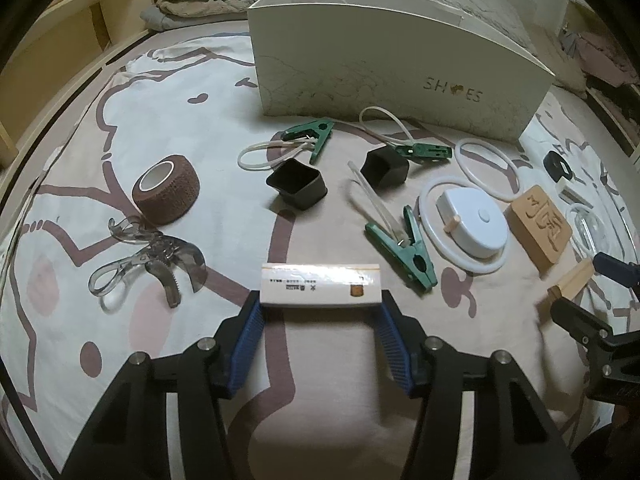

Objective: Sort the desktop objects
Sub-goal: 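Close the left tool on the white box while the right tool grasps the wooden stick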

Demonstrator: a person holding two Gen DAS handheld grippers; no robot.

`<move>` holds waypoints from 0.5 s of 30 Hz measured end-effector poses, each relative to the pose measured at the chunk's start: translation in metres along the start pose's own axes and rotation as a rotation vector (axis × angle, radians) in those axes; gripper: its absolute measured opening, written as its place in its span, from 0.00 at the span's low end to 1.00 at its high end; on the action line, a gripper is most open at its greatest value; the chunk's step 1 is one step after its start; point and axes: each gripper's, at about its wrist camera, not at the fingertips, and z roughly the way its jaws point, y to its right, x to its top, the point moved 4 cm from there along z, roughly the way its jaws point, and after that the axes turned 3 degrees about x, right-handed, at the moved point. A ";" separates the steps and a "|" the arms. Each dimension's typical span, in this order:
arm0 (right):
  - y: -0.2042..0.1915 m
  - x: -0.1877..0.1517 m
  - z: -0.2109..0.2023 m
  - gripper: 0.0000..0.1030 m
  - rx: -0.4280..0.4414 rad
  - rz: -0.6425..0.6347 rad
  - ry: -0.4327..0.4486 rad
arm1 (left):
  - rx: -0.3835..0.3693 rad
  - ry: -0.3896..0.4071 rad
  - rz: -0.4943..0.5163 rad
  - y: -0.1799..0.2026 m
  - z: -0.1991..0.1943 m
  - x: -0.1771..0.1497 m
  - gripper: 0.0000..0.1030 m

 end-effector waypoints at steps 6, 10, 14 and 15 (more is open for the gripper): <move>0.000 0.002 -0.004 0.95 0.005 0.010 0.023 | -0.001 0.011 0.010 0.002 -0.004 -0.001 0.54; 0.000 0.003 -0.007 0.95 0.004 0.013 0.038 | 0.005 0.026 0.017 0.003 -0.007 -0.001 0.54; 0.000 0.005 -0.011 0.95 0.010 0.021 0.058 | 0.008 0.041 0.021 0.003 -0.012 0.001 0.54; 0.000 0.005 -0.012 0.95 0.010 0.024 0.064 | 0.009 0.046 0.023 0.003 -0.013 0.001 0.54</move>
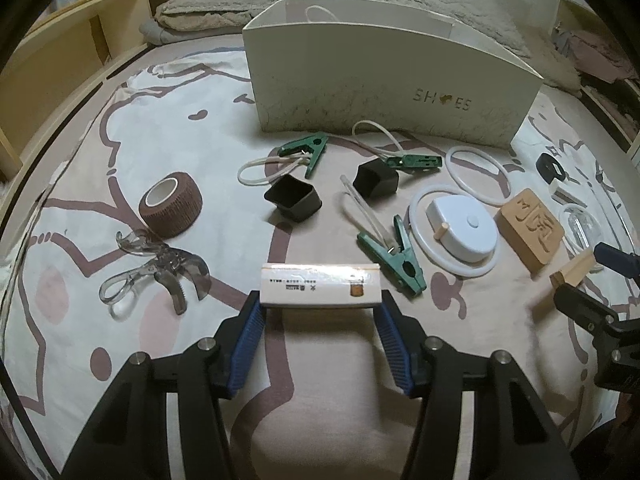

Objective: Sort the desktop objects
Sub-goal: 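Close the left tool on the white box while the right tool grasps the wooden stick, then lift the white box with the left tool while the right tool carries the stick into the shoe box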

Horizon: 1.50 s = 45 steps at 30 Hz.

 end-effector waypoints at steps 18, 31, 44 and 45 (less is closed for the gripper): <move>-0.004 0.012 -0.034 0.95 -0.008 0.033 0.134 | -0.034 0.118 0.013 0.002 -0.034 0.016 0.54; -0.005 0.033 -0.064 0.95 -0.020 0.049 0.253 | -0.052 0.237 0.053 0.007 -0.066 0.042 0.54; -0.003 0.075 -0.083 0.95 -0.042 0.024 0.340 | -0.044 0.330 0.079 0.005 -0.080 0.089 0.54; -0.003 0.081 -0.083 0.95 -0.048 0.020 0.348 | -0.044 0.338 0.075 0.004 -0.081 0.094 0.54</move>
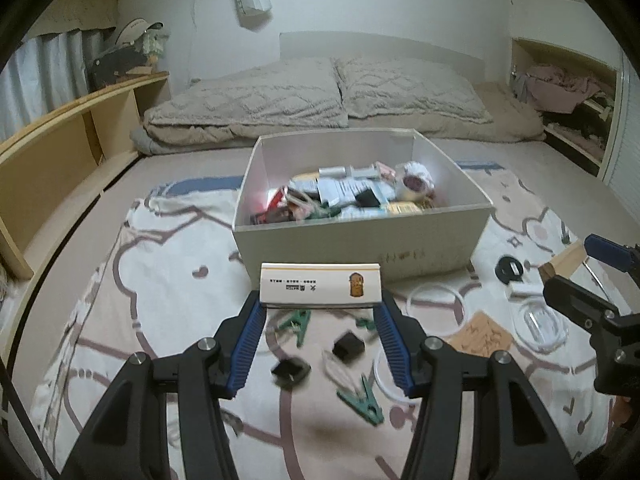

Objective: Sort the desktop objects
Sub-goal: 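Lift the white box with the left tool while the right tool carries the stick into the shoe box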

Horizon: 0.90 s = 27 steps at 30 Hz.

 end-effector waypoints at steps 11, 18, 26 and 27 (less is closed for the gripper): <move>0.019 0.069 0.036 0.95 0.013 0.013 0.017 | 0.022 0.057 -0.044 -0.017 0.022 0.049 0.54; 0.030 0.113 0.090 0.95 0.025 0.045 -0.043 | 0.025 0.050 -0.057 -0.024 0.047 0.066 0.54; 0.035 0.139 0.164 0.95 0.010 0.042 -0.146 | 0.030 0.036 -0.051 -0.026 0.076 0.076 0.54; 0.036 0.141 0.172 0.95 0.006 0.043 -0.158 | 0.031 0.035 -0.052 -0.027 0.079 0.078 0.54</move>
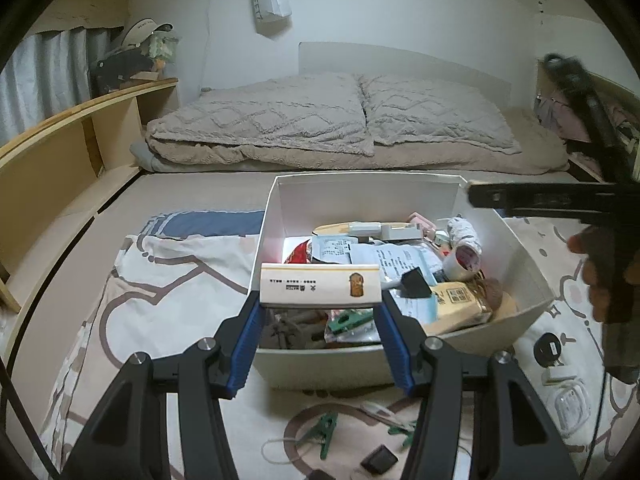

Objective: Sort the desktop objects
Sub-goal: 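Lift the white box with the left tool while the right tool carries the stick into the shoe box, then open the left tool over the shoe box while the right tool releases the stick inside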

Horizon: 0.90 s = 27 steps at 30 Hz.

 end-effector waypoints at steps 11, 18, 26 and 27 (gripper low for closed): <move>0.010 0.001 0.062 0.95 -0.028 0.016 -0.129 | 0.022 0.023 0.000 -0.006 0.020 0.040 0.54; 0.009 0.009 0.064 0.95 -0.010 -0.017 -0.081 | 0.020 0.002 -0.036 -0.008 0.036 0.068 0.54; 0.011 0.002 0.033 0.95 0.091 0.010 -0.020 | 0.055 -0.036 -0.032 -0.003 0.064 0.084 0.54; 0.010 -0.003 0.026 0.95 0.104 0.005 -0.015 | 0.055 -0.042 -0.034 -0.003 0.068 0.084 0.54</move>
